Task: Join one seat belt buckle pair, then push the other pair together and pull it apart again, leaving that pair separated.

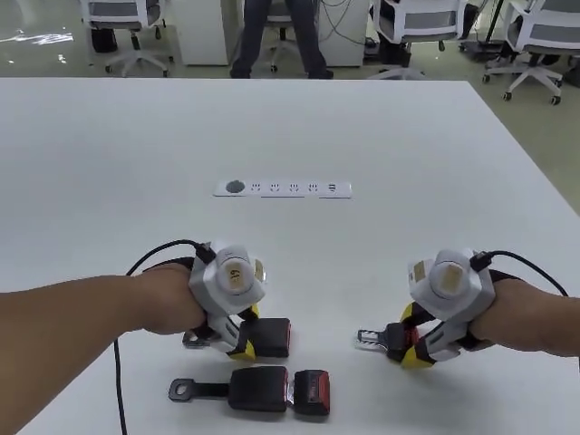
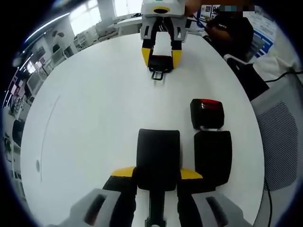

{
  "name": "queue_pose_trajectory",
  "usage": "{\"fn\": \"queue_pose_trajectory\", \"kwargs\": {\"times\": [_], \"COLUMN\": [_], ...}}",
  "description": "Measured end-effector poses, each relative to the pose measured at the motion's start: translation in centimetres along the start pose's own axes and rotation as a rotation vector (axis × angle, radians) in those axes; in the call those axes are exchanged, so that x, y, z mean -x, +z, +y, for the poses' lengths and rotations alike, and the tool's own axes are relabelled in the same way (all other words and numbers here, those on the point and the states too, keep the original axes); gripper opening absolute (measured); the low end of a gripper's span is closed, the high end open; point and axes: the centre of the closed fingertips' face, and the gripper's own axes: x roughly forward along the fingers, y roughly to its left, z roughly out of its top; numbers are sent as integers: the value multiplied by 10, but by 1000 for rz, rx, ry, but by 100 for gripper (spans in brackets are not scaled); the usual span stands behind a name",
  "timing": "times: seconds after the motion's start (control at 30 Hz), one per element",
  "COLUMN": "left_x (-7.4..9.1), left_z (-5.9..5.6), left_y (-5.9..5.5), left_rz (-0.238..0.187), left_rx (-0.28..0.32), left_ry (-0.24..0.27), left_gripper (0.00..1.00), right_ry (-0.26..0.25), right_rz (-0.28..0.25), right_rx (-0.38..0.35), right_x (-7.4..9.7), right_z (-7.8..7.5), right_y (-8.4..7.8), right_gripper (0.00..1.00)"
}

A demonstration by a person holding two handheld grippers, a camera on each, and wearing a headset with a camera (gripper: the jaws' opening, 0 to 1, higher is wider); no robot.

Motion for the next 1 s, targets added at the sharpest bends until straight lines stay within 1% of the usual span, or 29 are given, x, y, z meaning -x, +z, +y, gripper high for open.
{"fn": "queue_pose_trajectory", "kwargs": {"times": [0.1,0.13,0.17,0.27,0.37,0.47,0.6,0.7,0.8,0.97,1.0], "left_x": [0,0,0,0,0,-1,-1,-1,-1,-1,-1], "left_z": [0,0,-1,-2,-2,-2,-3,-4,-3,0,0], "left_y": [0,0,1,2,2,2,3,4,4,2,2], "left_rz": [-3,-4,-10,-18,-16,2,3,4,6,5,6], "left_rx": [42,38,21,10,14,24,26,29,38,41,41], "left_ry": [1,1,0,-4,-5,-1,1,0,-2,1,1], "left_gripper": [33,33,33,33,33,33,32,33,33,33,33], "right_ry": [6,7,7,6,0,-2,-12,-21,-17,-24,-24], "right_rz": [3,6,8,11,21,23,26,29,18,-7,-10], "right_rx": [7,9,10,11,15,21,28,46,50,69,71], "right_x": [-1,0,0,1,1,2,1,0,-4,-13,-14], "right_z": [-2,-1,0,0,0,-2,-2,-2,-2,-2,2], "right_y": [-1,-1,-1,-1,-1,-1,2,7,16,35,39], "right_gripper": [33,33,33,33,33,33,33,33,33,33,33]}}
